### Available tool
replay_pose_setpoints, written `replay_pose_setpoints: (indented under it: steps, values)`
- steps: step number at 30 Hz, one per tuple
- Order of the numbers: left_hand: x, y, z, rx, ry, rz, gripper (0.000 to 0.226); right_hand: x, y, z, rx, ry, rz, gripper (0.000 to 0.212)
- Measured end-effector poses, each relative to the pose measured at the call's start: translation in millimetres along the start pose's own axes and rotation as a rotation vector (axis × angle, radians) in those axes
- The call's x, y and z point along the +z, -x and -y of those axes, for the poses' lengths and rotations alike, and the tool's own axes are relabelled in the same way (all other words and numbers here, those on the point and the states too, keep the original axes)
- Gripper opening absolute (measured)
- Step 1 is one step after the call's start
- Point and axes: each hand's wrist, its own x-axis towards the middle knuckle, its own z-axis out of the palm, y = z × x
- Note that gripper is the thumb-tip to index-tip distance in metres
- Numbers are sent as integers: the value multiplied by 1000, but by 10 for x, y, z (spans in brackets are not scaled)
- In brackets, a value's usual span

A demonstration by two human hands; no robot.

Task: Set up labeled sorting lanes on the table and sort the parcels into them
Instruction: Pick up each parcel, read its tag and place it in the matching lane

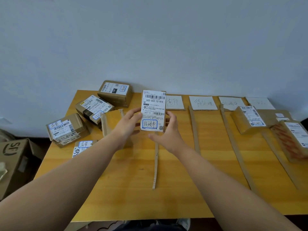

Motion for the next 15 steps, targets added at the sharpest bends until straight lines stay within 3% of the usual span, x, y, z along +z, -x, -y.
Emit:
replay_pose_setpoints:
  steps: [15]
  values:
    - [766,-74,-194,122,-63,1,29,-769,77,-211,53,-86,-61,96]
